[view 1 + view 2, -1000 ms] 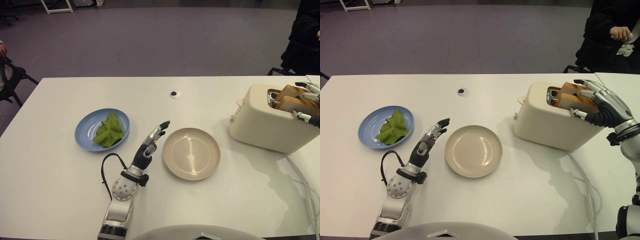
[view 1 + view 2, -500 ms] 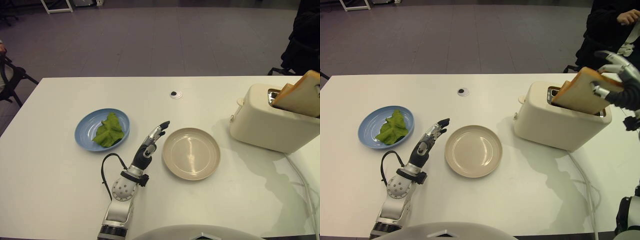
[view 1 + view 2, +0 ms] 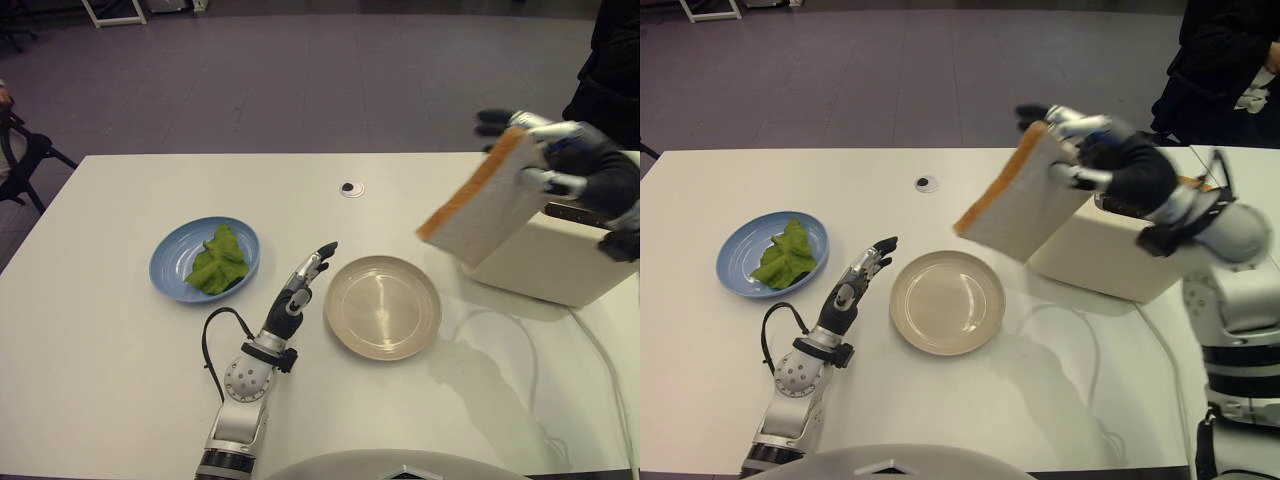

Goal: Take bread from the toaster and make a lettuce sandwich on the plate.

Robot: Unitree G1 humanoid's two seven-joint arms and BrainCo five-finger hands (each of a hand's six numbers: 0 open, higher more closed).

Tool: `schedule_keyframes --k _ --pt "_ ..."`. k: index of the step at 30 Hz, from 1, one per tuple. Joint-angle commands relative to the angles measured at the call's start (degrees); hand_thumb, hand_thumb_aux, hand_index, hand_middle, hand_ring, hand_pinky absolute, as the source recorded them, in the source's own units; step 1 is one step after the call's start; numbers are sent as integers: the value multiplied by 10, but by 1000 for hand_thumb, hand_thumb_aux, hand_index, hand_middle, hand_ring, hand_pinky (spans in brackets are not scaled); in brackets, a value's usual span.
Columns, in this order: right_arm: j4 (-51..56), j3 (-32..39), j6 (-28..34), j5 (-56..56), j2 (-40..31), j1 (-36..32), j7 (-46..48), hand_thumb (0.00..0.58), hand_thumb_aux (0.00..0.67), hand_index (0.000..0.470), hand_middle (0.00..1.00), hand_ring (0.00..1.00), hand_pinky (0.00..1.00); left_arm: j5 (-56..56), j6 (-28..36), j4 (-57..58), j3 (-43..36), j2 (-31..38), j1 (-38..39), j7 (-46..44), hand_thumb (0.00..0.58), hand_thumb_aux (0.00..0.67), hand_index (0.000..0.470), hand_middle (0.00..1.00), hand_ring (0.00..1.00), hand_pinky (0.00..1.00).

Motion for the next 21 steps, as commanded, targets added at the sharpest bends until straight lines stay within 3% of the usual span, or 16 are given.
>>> schedule_keyframes --k 1,8,9,10,11,12,21 --pt "41 88 48 -97 61 23 -4 580 670 470 0 0 0 2 1 4 0 2 -1 0 0 0 0 0 0 0" --pt "134 140 -2 -247 143 23 0 580 670 470 0 0 0 0 2 -6 1 5 6 -1 0 0 0 0 0 0" --pt "135 141 -7 -257 150 23 2 574 604 424 0 0 0 0 2 -6 1 5 6 -1 0 0 0 0 0 0" --pt "134 139 -11 -265 156 23 2 466 373 262 0 0 0 0 2 -6 1 5 6 -1 0 0 0 0 0 0" --pt "131 135 -15 -267 163 22 3 148 92 65 0 0 0 1 2 -6 1 5 6 -1 0 0 0 0 0 0" --pt "121 128 -9 -259 169 24 7 0 0 0 0 0 0 0 3 -7 1 6 7 -2 0 0 0 0 0 0" --pt "96 85 -15 -272 196 29 -2 0 0 0 0 0 0 -6 -4 -16 15 12 7 -1 0 0 0 0 0 0"
